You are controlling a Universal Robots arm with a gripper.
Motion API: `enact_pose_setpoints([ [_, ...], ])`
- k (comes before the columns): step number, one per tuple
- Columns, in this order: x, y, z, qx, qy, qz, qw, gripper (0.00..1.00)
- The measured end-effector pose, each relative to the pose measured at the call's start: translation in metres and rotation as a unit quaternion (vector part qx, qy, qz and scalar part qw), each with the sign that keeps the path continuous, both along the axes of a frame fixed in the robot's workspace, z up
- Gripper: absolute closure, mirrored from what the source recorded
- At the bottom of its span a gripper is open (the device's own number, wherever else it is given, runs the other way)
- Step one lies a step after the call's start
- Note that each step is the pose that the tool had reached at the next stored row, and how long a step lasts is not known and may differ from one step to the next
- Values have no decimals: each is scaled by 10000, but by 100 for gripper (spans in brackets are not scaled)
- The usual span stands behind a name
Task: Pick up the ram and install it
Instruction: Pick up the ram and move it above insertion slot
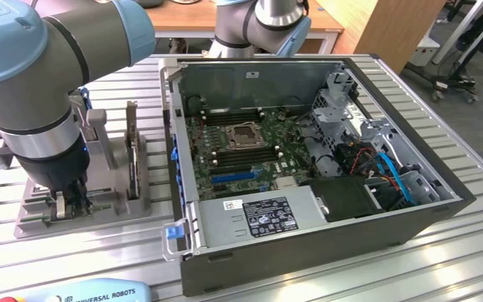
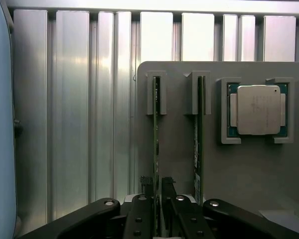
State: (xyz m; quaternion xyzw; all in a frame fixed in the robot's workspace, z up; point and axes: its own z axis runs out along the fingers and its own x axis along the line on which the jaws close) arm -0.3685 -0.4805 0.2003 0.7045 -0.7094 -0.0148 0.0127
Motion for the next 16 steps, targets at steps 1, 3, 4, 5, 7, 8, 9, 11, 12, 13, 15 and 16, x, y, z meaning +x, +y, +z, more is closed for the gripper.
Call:
enact_pose_setpoints([
  [1,0,-4,0,0,0,0,10000,79],
  [3,0,-6,0,0,0,-1,10000,79],
  [4,0,-7,0,0,0,-1,10000,79],
  [5,0,-7,0,0,0,0,10000,79],
  [7,0,-8,0,0,0,0,10000,79],
  [8,0,-8,0,0,0,0,10000,79],
  [9,0,-8,0,0,0,0,10000,79],
  [11,0,-8,0,0,0,0,10000,79],
  [12,0,-8,0,0,0,0,10000,79],
  [13,0,-8,0,0,0,0,10000,80],
  [15,0,-7,0,1,0,0,10000,87],
  [16,0,-8,0,1,0,0,10000,89],
])
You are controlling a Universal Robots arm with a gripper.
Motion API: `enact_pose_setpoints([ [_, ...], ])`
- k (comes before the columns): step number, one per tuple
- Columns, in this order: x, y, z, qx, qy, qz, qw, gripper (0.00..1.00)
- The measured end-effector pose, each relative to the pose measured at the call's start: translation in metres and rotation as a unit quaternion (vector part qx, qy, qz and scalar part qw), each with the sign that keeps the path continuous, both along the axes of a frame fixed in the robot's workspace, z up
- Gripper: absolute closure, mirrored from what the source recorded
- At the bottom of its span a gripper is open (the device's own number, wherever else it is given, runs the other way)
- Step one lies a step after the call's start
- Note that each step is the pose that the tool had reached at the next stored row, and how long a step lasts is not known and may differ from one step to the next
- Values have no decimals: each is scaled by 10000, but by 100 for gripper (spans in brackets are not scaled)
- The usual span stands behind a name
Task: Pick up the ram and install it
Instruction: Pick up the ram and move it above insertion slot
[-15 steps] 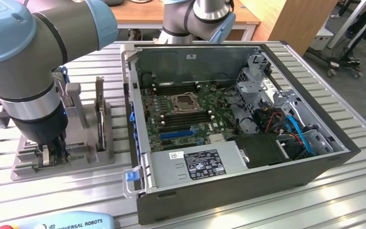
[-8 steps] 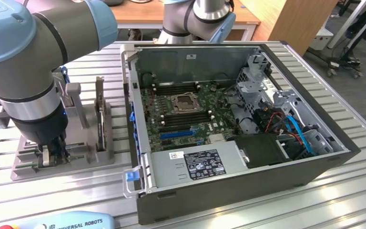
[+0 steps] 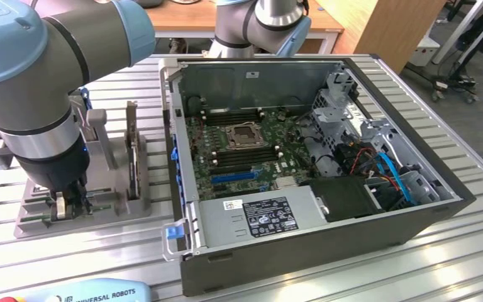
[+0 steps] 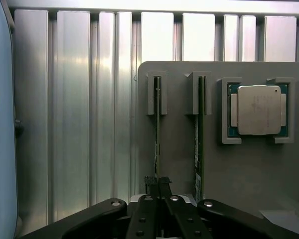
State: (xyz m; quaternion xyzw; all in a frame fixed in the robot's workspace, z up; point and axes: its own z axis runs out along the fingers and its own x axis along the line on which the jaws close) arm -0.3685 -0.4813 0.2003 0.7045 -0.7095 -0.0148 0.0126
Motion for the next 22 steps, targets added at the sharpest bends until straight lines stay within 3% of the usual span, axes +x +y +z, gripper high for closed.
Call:
enact_pose_setpoints([
  [14,0,0,4,0,-1,0,10000,89],
  [22,0,0,102,-1,0,0,10000,89],
])
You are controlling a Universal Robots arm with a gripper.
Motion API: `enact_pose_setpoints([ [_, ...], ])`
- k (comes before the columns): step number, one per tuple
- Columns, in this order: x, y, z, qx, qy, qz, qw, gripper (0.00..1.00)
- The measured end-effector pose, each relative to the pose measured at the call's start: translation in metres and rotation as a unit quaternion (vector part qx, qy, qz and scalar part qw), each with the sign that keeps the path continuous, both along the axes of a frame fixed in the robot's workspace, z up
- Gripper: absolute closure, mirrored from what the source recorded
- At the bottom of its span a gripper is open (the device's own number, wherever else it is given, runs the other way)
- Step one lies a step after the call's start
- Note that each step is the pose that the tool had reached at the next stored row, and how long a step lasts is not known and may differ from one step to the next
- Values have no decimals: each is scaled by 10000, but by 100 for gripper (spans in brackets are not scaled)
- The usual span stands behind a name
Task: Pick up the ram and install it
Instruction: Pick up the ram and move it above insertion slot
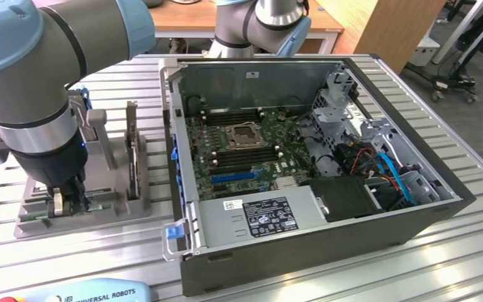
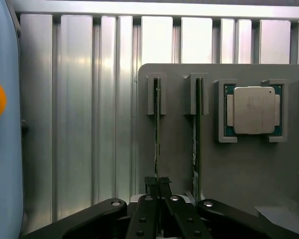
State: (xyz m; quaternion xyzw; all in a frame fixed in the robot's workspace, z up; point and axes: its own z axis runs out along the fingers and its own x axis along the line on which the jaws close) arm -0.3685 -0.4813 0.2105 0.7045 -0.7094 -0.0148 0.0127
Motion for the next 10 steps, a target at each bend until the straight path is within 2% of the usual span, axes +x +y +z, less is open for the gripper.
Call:
enact_pose_setpoints([
  [8,0,0,146,0,0,0,10000,89],
  [10,0,0,220,0,0,0,10000,89],
])
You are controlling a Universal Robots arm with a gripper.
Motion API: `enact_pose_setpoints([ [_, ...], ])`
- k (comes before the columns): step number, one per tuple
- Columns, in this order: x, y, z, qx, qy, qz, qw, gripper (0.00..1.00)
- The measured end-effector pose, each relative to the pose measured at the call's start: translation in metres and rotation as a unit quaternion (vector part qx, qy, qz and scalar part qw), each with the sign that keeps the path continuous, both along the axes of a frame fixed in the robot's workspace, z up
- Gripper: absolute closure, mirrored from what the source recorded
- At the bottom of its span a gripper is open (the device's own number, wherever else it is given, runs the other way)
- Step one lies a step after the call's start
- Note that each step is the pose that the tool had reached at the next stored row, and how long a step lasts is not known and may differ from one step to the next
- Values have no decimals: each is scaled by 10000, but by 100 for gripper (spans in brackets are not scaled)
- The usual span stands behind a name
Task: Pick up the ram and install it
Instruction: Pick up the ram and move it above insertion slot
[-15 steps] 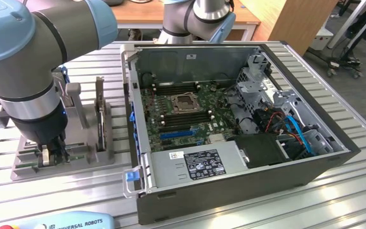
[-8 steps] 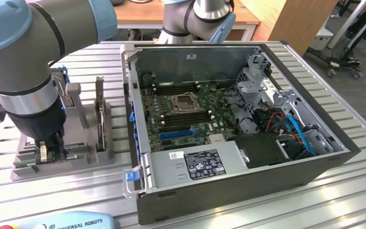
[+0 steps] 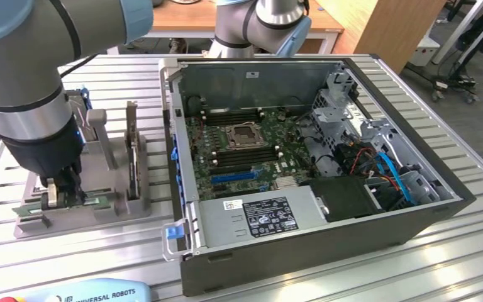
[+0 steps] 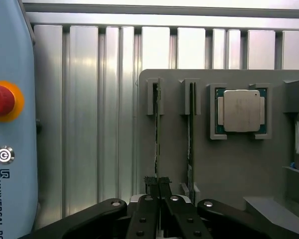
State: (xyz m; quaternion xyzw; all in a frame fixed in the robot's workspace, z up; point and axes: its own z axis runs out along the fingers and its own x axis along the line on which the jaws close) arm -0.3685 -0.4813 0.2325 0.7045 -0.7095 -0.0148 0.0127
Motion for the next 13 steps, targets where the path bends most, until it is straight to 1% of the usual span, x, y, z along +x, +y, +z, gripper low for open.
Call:
enact_pose_setpoints([
  [13,0,0,374,0,0,0,10000,89],
])
